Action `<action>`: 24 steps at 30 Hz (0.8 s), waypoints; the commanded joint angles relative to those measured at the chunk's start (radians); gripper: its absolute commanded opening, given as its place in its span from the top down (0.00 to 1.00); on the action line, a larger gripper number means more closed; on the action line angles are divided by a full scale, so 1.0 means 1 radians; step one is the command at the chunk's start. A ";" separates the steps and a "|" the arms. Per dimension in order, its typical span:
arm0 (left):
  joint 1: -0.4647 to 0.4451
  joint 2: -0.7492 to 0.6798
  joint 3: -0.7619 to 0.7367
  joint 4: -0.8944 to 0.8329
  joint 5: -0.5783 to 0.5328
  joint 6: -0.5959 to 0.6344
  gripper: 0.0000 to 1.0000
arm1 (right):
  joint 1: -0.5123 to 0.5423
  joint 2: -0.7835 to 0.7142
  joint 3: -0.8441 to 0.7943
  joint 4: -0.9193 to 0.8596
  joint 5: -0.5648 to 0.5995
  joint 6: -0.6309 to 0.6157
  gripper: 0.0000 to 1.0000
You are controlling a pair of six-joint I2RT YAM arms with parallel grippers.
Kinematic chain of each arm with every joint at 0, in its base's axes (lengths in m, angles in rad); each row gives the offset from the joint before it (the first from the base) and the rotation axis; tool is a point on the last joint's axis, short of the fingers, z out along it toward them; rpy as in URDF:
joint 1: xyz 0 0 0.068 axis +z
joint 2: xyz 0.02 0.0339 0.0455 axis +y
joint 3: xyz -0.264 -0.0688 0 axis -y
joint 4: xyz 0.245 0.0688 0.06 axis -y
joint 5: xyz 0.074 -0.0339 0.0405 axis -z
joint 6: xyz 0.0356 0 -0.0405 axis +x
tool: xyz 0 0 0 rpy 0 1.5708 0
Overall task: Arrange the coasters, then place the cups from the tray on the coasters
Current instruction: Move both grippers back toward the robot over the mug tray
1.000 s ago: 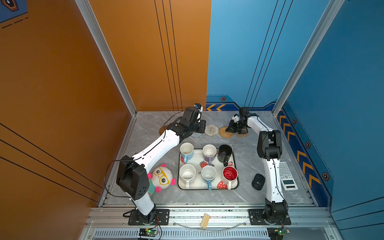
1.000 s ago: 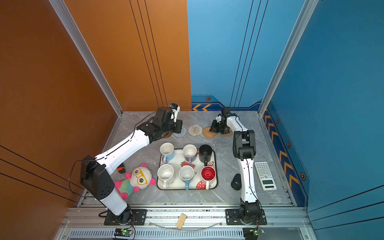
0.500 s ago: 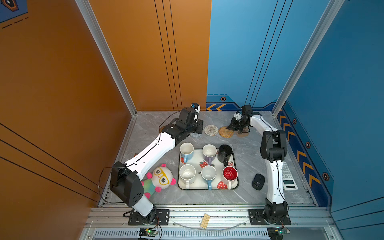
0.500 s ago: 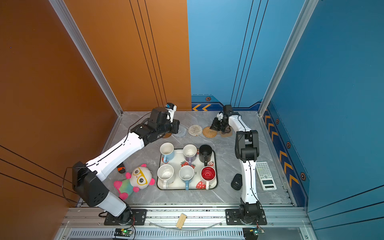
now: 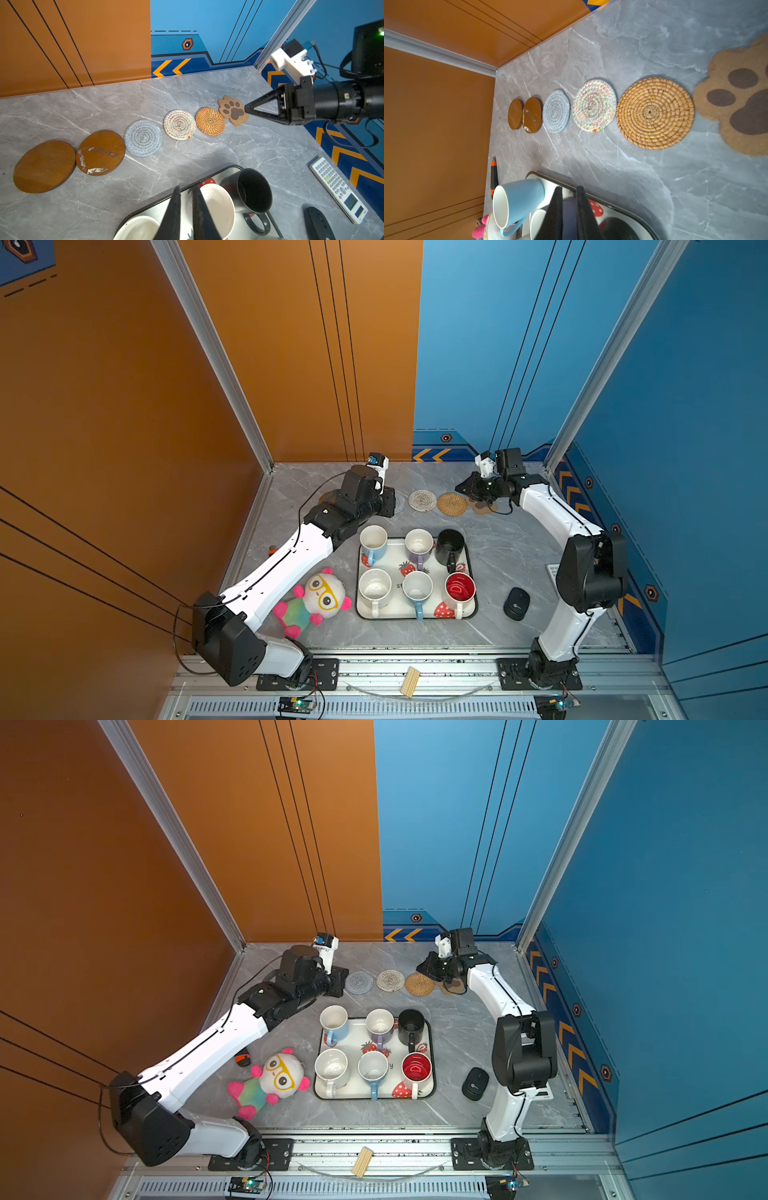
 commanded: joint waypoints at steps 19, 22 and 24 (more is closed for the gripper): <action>-0.014 -0.178 -0.169 0.017 -0.080 0.048 0.48 | 0.327 -0.660 -0.450 -0.099 0.653 -0.045 0.30; -0.015 -0.175 -0.168 0.009 -0.070 0.036 0.43 | 0.358 -0.740 -0.506 -0.086 0.716 -0.040 0.32; -0.018 -0.178 -0.165 0.006 -0.068 0.030 0.41 | 0.374 -0.788 -0.547 -0.058 0.736 -0.042 0.32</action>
